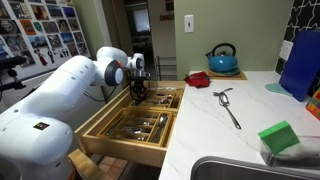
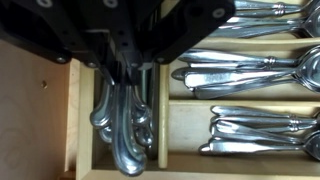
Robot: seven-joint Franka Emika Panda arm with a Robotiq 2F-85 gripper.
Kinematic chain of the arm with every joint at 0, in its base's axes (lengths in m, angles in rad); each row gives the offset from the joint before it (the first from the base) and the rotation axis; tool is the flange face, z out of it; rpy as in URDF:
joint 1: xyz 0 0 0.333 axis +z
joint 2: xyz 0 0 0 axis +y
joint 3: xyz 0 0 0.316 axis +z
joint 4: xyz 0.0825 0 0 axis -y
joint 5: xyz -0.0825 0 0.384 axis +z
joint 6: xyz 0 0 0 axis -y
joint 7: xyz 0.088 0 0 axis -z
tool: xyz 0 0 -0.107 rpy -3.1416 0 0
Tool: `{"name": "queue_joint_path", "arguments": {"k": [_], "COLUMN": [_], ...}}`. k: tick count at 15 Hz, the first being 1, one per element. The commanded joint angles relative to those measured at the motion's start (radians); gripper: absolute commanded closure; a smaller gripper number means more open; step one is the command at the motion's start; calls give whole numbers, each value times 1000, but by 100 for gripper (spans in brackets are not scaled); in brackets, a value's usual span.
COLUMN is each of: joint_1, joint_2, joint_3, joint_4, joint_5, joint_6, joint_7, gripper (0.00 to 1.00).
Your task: Remove the knife from the countertop and put it in the bottom left compartment of the opened drawer
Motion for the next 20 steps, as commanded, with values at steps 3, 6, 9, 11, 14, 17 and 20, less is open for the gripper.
{"name": "queue_joint_path", "arguments": {"k": [3,6,9,11,14,17,20], "joint_1": [37,42,46,50,66,73,75], "joint_2": [107,125,133,129,102,54,-13], "joint_3": [-46,-47,-42,-38,-45,-46,-58], "joint_4": [171,194,212,215,208,195,168], "joint_5": [-7,-16,-13,-8,-17,-16,-33], "joint_6": [-47,-49,-51,-52,-63,-83,-92], "joint_7": [-1,-1,-1,1,19,30,37], "gripper": [93,89,51,36,13,0,0]}}
